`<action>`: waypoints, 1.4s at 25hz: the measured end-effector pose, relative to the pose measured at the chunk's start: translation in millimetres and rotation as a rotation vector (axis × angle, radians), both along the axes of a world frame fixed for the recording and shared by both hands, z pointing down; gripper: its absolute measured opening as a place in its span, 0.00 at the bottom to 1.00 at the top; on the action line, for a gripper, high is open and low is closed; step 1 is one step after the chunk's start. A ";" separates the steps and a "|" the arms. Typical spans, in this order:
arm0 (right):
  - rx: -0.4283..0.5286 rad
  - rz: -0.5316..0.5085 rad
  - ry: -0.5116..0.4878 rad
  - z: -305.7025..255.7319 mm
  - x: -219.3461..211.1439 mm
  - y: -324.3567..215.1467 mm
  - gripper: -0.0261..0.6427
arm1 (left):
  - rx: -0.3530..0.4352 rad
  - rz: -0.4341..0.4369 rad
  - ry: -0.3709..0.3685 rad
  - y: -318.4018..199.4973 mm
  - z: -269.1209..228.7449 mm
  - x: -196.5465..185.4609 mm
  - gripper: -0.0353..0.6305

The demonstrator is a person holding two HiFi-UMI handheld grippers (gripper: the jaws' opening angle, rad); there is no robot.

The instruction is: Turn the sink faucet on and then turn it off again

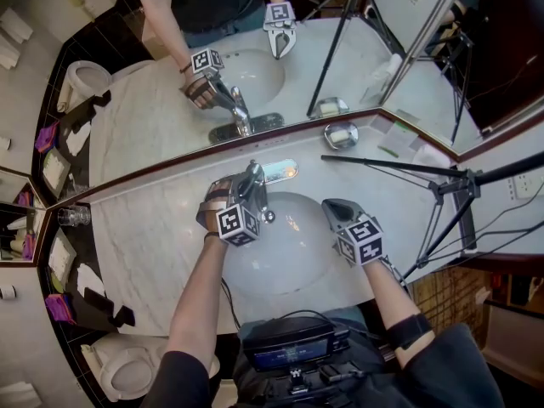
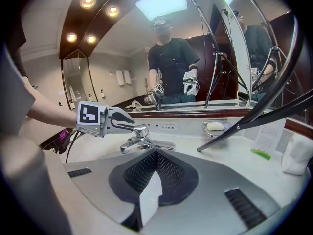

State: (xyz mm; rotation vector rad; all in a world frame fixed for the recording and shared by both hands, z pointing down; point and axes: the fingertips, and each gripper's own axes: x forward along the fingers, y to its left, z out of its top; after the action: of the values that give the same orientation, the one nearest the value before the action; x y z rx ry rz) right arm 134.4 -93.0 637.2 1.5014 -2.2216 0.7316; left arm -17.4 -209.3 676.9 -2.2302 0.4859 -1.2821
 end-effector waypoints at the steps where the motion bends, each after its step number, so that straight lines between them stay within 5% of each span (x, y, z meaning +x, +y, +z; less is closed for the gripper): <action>1: 0.000 -0.001 -0.001 -0.1 -0.2 0.1 0.07 | -0.013 0.010 -0.004 -0.5 2.3 0.3 0.25; 15: -0.002 0.007 -0.010 1.1 0.9 0.9 0.07 | -0.222 0.118 -0.058 -10.3 -0.9 11.7 0.25; 35: 0.017 -0.010 -0.019 -6.4 -10.9 3.9 0.07 | -0.141 0.088 -0.030 6.1 -20.6 -12.3 0.22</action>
State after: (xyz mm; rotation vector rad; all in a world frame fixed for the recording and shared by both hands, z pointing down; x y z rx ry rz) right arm 123.5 -89.1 630.8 1.4958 -2.2528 0.7286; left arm -29.7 -203.2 656.3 -2.3162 0.2905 -1.3387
